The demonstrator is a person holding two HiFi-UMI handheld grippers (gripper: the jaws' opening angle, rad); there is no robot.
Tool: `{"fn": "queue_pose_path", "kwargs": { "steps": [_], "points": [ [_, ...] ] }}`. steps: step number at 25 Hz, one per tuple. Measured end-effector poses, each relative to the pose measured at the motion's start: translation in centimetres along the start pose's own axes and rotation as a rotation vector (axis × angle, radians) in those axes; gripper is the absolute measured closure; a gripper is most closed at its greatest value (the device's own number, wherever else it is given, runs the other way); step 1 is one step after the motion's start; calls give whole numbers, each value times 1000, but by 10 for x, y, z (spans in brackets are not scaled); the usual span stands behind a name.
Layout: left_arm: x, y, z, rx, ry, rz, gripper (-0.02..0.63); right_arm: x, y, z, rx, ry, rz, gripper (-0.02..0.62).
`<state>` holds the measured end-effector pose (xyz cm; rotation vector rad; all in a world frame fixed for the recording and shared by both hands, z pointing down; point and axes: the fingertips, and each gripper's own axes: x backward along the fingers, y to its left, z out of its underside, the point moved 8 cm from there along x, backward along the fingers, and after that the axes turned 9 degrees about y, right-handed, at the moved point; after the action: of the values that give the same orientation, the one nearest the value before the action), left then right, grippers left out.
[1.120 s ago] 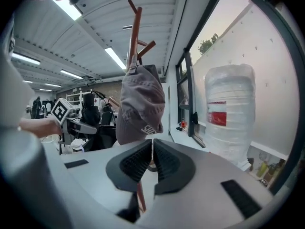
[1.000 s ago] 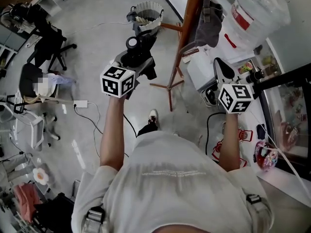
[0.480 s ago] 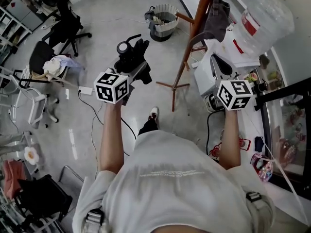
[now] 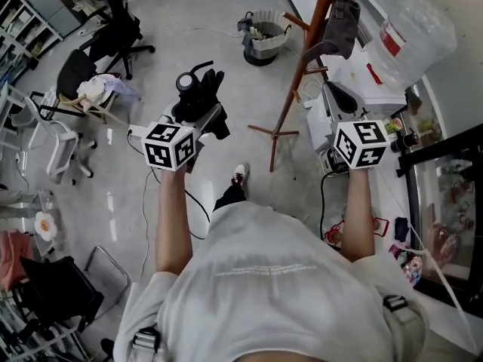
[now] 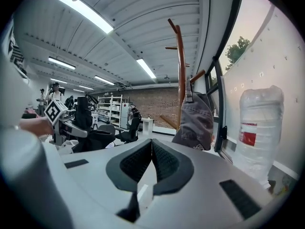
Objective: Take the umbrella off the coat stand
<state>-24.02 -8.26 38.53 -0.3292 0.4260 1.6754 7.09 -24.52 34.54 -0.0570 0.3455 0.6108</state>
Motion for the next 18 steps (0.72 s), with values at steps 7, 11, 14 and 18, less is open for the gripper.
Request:
{"fn": "queue_pose_path", "kwargs": {
  "steps": [7, 11, 14, 18],
  "points": [
    [20, -8, 8, 0, -4, -6, 298, 1, 20, 3, 70, 31, -45, 571],
    [28, -10, 9, -4, -2, -6, 298, 0, 27, 4, 89, 49, -57, 571],
    [30, -12, 8, -4, -1, -12, 298, 0, 29, 5, 122, 59, -53, 571],
    [31, -9, 10, -2, 4, -14, 298, 0, 31, 5, 130, 61, -51, 571]
  ]
}}
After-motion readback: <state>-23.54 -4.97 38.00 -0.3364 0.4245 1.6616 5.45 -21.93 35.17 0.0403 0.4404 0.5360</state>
